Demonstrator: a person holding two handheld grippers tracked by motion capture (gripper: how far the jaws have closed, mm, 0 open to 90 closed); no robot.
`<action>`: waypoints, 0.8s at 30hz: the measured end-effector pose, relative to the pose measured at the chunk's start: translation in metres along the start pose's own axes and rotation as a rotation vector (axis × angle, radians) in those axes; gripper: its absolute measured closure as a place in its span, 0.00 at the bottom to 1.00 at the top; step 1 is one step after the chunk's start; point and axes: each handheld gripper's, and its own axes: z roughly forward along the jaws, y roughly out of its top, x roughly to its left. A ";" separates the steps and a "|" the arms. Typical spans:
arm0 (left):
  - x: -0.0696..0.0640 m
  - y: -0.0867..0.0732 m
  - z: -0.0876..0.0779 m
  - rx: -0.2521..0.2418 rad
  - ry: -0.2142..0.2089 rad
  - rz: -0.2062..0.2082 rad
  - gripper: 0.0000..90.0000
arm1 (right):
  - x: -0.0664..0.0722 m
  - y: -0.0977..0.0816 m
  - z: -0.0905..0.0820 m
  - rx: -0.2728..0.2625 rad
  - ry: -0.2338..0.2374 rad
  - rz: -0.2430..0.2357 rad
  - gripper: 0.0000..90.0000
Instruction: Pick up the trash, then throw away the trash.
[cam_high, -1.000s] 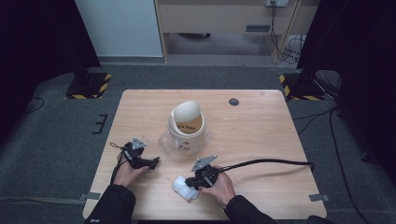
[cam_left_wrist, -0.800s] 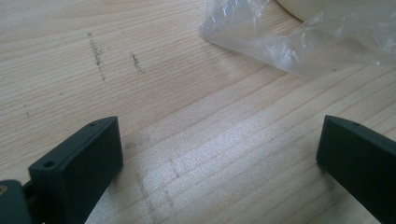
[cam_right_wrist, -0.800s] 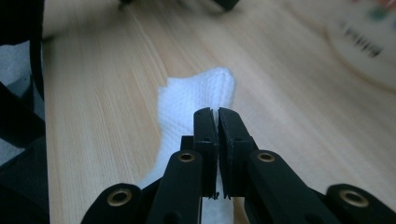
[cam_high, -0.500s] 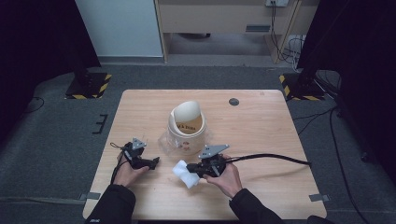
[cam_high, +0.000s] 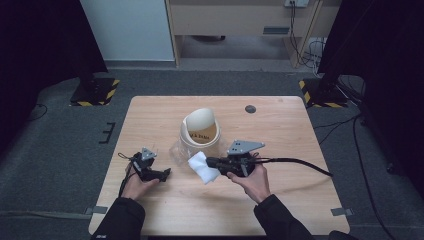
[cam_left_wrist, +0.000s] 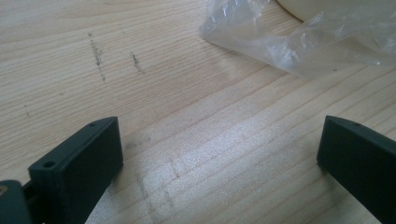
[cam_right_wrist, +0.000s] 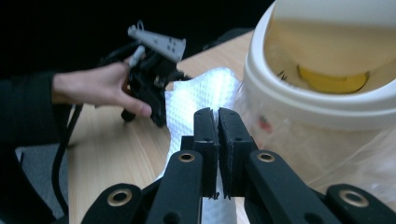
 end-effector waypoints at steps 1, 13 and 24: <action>0.000 0.000 0.000 0.000 0.000 0.000 0.00 | 0.000 0.002 -0.003 -0.012 -0.003 0.002 0.96; 0.000 0.000 0.000 0.000 0.000 0.000 0.00 | -0.010 0.024 -0.031 -0.133 -0.055 0.000 0.96; 0.000 0.000 0.000 0.000 0.000 0.000 0.00 | -0.027 0.030 -0.043 -0.218 -0.132 0.018 0.97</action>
